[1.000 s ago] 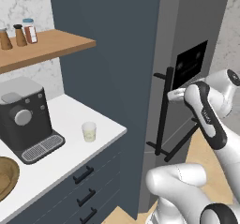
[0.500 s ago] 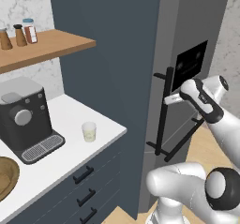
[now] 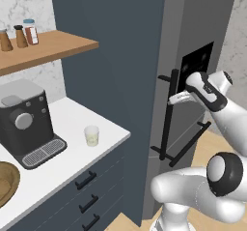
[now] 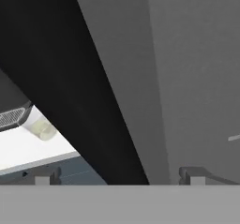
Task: Grab a lemon wedge from the fridge and one ice cube from the ice bowl, and put them in the glass of lemonade.
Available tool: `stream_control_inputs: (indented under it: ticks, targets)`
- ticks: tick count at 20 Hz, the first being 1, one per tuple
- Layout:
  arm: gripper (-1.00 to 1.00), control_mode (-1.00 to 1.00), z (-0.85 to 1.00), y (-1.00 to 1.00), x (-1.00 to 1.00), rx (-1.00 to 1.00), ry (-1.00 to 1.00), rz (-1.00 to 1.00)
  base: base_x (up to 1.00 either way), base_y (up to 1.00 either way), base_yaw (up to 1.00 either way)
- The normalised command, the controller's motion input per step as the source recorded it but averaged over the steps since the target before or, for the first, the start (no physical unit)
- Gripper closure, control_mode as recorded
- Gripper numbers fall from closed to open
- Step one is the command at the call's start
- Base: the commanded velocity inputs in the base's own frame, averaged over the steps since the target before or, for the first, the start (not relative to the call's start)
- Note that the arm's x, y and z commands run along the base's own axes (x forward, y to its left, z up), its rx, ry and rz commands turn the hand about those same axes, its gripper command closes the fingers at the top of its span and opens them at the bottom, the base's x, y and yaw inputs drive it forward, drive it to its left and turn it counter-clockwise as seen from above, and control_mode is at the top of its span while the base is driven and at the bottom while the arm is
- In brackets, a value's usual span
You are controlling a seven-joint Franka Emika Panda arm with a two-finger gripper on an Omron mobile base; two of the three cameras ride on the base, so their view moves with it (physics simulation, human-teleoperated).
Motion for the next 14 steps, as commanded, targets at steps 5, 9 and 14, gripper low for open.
stream_control_inputs:
  ticks: [5, 9, 14]
  targets:
    - [-1.00, -1.00, -0.22, 0.36, 0.01, 0.00, -0.03, 0.00, 0.00, 0.00, 0.00]
    - [-1.00, -1.00, -0.08, 0.39, 0.05, 0.00, 0.00, 0.00, 0.00, 0.00, 0.00]
    - [-1.00, -1.00, 0.00, 0.15, 0.28, 0.00, 0.00, 0.00, 0.00, 0.00, 0.00]
